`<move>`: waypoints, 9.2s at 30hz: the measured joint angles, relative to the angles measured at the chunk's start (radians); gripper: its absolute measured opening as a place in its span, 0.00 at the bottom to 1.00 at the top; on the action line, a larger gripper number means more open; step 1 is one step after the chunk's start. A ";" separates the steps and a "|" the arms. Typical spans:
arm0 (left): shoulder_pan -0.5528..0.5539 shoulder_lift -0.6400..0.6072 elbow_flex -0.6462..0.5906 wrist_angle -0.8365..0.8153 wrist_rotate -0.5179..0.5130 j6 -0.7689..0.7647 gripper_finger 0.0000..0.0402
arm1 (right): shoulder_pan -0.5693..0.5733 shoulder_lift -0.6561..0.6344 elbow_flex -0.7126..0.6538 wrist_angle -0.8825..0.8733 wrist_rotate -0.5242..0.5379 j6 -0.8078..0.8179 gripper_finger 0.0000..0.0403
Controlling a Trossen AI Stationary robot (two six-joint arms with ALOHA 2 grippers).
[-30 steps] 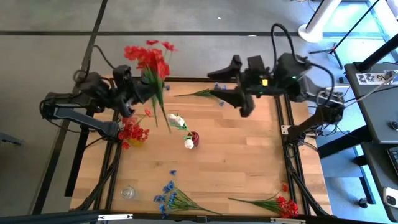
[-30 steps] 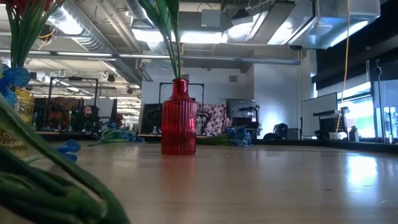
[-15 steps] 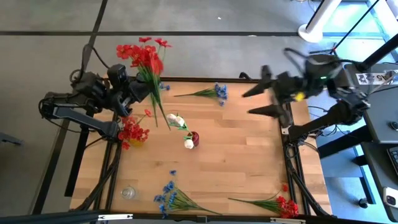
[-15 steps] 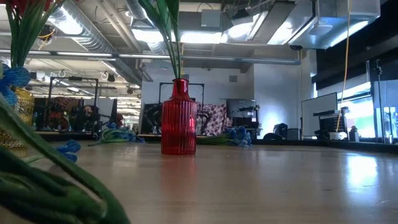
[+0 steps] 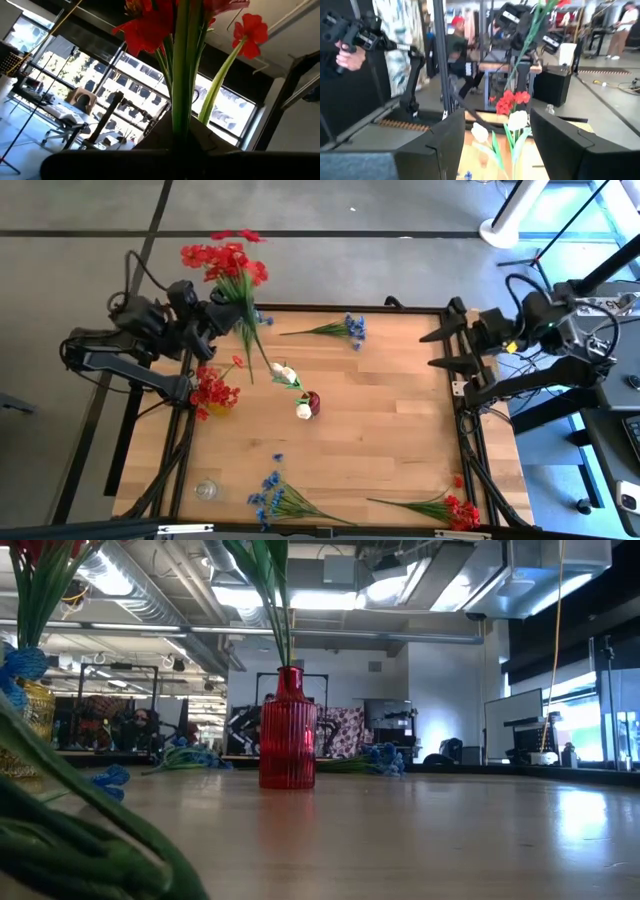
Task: Sort flowers into vase by color
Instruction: Put the top red flowers into the yellow vase
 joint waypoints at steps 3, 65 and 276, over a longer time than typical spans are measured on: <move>0.000 -0.052 0.000 -0.047 -0.003 0.015 0.03 | 0.000 -0.067 -0.115 0.067 0.028 0.009 0.55; 0.000 -0.937 -0.595 -0.825 0.122 0.122 0.02 | 0.000 0.273 -0.295 0.441 0.348 0.665 0.55; -0.001 -0.372 -0.228 -1.519 0.727 0.041 0.41 | 0.000 0.271 -0.294 0.265 0.300 0.523 0.55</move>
